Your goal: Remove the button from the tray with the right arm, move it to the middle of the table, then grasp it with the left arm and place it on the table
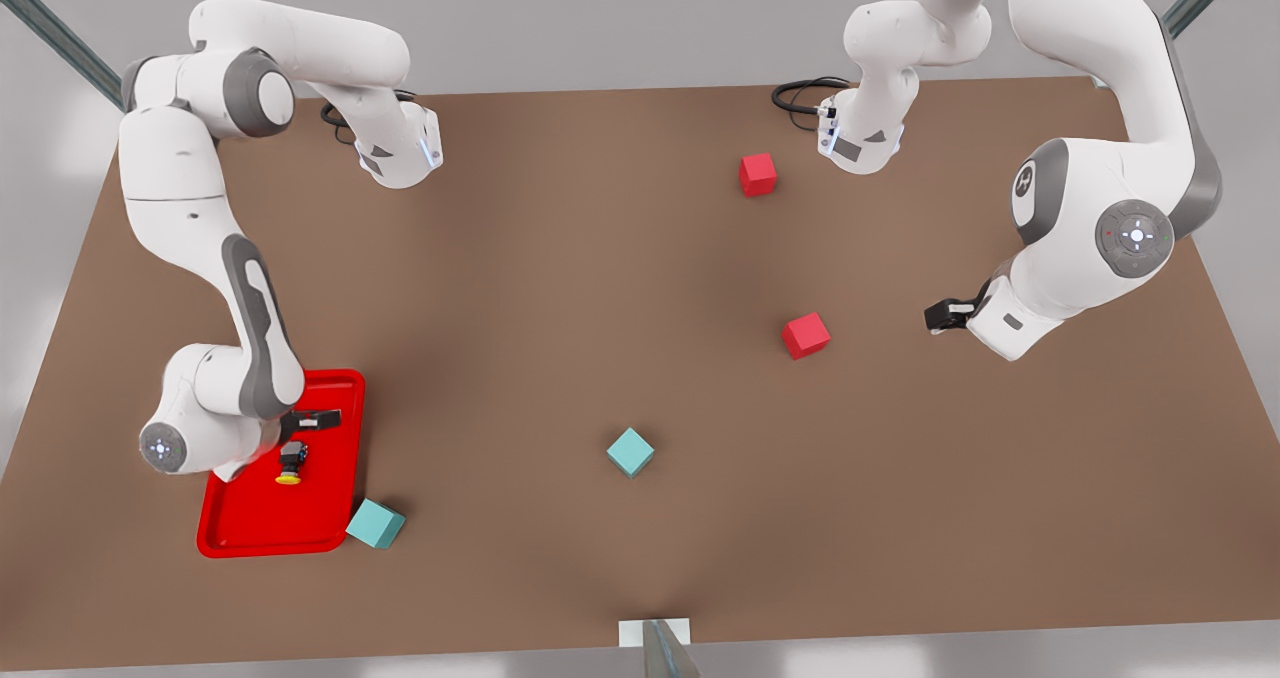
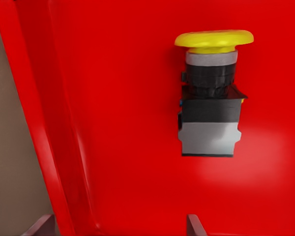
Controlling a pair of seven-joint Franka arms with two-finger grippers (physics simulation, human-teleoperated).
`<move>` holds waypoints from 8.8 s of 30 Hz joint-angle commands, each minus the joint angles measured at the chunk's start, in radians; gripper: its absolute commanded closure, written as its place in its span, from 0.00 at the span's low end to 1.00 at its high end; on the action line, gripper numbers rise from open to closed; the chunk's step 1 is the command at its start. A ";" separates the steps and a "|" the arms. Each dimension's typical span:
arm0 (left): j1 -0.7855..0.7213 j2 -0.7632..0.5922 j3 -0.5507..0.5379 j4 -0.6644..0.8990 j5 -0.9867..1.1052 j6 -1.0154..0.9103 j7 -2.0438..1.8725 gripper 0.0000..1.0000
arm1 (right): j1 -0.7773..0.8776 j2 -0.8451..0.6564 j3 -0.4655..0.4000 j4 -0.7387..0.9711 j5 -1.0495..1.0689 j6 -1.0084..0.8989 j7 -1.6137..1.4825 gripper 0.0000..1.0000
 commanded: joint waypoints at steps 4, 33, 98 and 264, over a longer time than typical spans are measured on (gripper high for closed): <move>0.001 0.000 0.000 0.000 0.001 0.001 -0.009 0.00 | -0.042 -0.001 0.005 -0.035 -0.091 0.291 -0.129 0.00; 0.001 0.002 0.000 0.000 0.001 -0.001 -0.009 0.00 | -0.047 0.030 0.008 -0.092 -0.125 0.400 -0.085 0.00; -0.614 0.367 -0.028 0.441 0.042 0.097 -1.052 0.00 | 0.653 -0.439 -0.593 0.126 0.127 -0.429 0.050 0.00; -1.145 0.999 0.761 0.223 0.595 0.364 -2.294 0.00 | 0.162 -0.432 0.004 0.238 -0.048 -0.415 0.162 0.00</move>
